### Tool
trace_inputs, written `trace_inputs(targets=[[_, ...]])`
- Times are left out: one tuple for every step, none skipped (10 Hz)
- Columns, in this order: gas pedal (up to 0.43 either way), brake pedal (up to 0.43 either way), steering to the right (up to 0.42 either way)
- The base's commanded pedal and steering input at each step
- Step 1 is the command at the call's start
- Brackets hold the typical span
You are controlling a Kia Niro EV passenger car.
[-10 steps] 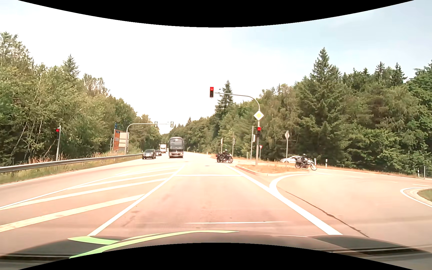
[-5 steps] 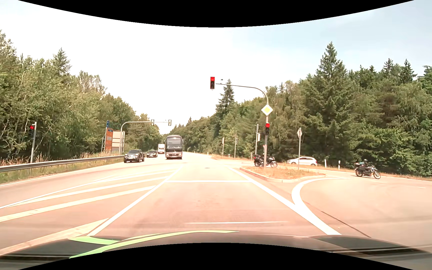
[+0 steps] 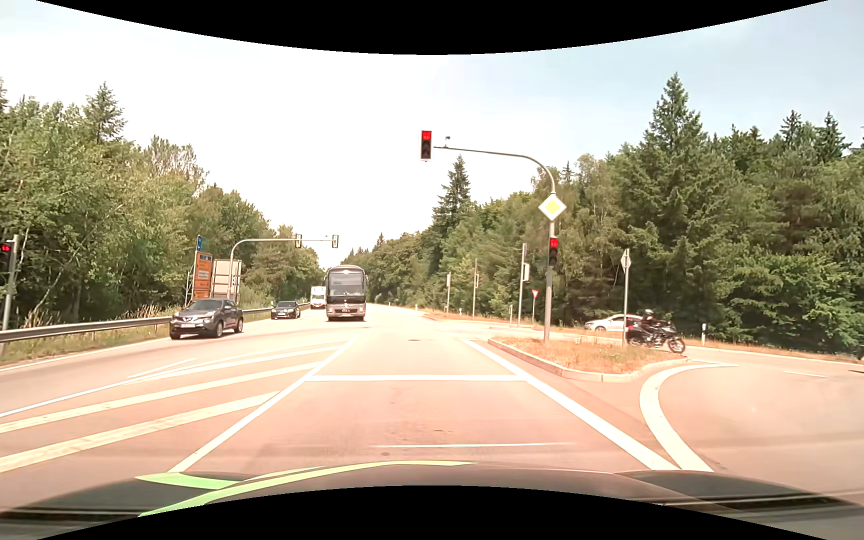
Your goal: Follow the waypoints while adhering to traffic rules and regulations
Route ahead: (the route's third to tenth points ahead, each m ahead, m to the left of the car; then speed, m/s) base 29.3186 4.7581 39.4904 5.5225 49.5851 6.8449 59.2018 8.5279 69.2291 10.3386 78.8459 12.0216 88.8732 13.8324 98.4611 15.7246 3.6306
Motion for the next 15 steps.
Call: trace_inputs(targets=[[0.0, 0.268, 0.0], [0.0, 0.268, -0.001], [0.0, 0.268, -0.003], [0.0, 0.268, -0.005], [0.0, 0.262, -0.002], [0.0, 0.262, 0.002], [0.0, 0.262, 0.002], [0.0, 0.256, -0.003], [0.0, 0.256, -0.012], [0.0, 0.256, -0.013], [0.0, 0.256, -0.013], [0.0, 0.256, -0.013], [0.0, 0.25, -0.013], [0.0, 0.25, -0.013], [0.0, 0.244, -0.013]])
